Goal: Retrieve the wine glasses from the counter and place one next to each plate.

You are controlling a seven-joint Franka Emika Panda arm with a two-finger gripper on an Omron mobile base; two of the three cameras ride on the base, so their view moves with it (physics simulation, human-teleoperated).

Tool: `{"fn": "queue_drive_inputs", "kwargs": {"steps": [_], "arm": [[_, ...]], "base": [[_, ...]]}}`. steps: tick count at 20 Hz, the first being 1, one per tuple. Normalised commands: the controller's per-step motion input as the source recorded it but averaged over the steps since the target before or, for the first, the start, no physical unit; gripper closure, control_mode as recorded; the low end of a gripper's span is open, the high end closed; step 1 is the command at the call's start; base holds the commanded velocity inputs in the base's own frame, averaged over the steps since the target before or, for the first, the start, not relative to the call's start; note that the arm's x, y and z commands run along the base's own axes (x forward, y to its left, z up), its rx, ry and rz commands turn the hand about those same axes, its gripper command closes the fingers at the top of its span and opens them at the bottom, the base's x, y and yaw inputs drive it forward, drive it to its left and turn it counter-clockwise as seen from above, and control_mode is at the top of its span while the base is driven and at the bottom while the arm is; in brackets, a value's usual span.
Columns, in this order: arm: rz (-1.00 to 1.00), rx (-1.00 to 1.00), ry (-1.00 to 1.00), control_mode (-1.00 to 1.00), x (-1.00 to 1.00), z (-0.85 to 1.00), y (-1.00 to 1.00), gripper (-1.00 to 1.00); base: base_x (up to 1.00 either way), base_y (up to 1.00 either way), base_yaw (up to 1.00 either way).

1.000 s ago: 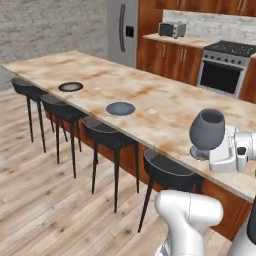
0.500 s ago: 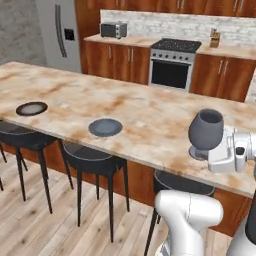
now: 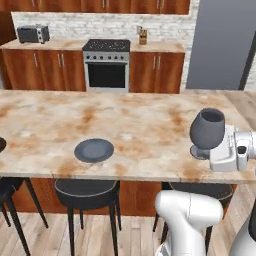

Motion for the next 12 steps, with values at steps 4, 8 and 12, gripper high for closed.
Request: {"fn": "queue_drive_inputs", "kwargs": {"steps": [4, 8, 12], "arm": [[0.00, 0.00, 0.00, 1.00, 0.00, 0.00, 0.00, 1.00], [0.00, 0.00, 0.00, 1.00, 0.00, 0.00, 0.00, 1.00], [0.00, 0.00, 0.00, 1.00, 0.00, 0.00, 0.00, 1.00]], "base": [[0.33, 1.00, -0.55], [-0.36, 0.96, -0.38], [-0.48, 0.98, -0.07]]}}
